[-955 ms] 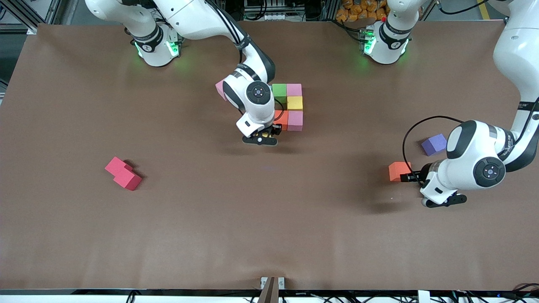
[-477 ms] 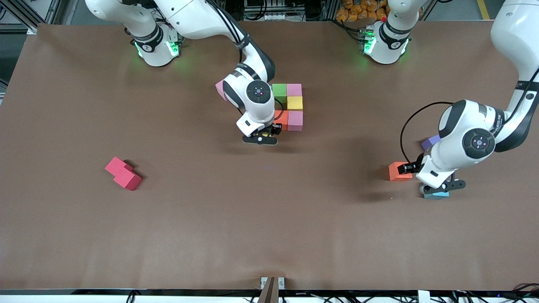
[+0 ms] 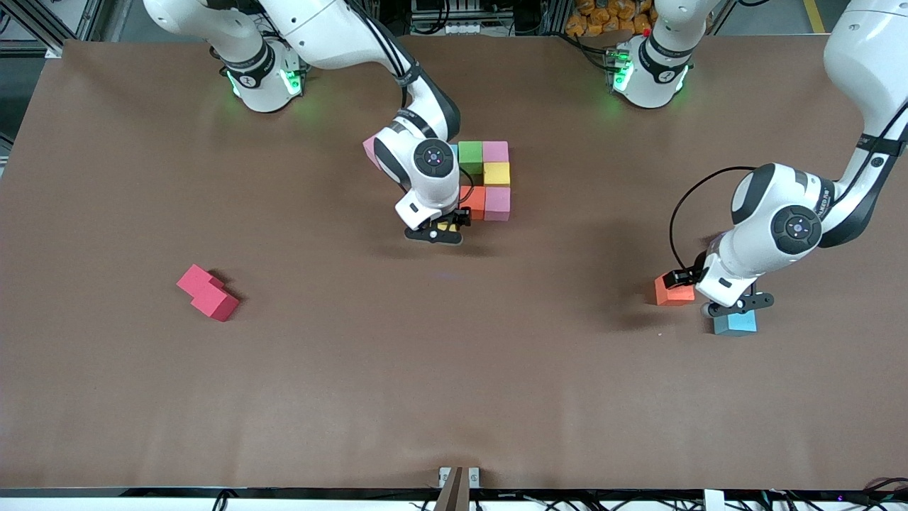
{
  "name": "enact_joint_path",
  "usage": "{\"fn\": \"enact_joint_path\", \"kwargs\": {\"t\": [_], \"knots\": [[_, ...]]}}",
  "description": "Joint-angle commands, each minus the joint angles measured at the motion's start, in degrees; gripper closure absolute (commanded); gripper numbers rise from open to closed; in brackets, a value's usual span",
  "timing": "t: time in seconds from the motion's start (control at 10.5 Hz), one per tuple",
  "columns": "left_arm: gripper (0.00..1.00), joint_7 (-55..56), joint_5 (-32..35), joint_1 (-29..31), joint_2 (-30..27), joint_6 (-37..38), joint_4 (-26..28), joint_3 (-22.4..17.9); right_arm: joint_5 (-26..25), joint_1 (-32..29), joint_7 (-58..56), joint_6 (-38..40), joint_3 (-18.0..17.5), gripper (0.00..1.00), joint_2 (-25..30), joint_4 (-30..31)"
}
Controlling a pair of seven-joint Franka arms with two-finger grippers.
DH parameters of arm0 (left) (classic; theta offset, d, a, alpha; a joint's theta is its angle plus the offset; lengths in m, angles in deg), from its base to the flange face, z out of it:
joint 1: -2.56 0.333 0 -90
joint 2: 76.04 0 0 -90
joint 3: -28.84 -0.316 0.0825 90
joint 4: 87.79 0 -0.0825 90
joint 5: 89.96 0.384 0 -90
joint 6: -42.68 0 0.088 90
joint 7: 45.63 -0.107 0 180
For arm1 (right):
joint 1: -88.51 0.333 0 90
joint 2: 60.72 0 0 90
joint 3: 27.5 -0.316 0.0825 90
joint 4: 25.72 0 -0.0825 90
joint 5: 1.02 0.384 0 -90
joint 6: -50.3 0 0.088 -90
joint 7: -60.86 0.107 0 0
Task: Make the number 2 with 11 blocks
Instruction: 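Grasp the orange cube with the left gripper while the right gripper places yellow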
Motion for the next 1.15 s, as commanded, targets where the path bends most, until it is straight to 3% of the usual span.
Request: {"fn": "enact_joint_path", "kwargs": {"t": [0.0, 0.38, 0.76, 1.05], "knots": [[0.19, 1.98, 1.87, 0.48, -0.62, -0.83, 1.15, 0.50, -0.31, 0.26, 3.08, 0.00, 0.32, 0.00, 0.73, -0.03], [0.19, 1.98, 2.04, 0.48, 1.22, -1.36, 1.14, 0.32, 0.05, 0.17, 5.63, 0.09, 0.15, 0.00, 1.78, -0.82], [0.19, 3.13, 8.97, 0.22, 4.73, -1.53, -0.34, 0.06, 0.05, -1.05, 4.50, 0.88, 0.23, 0.00, 4.76, -0.82], [0.19, 4.61, 10.22, 0.04, 7.46, -1.62, -1.75, -0.03, -0.56, -5.78, -4.86, 2.46, 0.41, 0.00, 7.84, -0.82]]}}
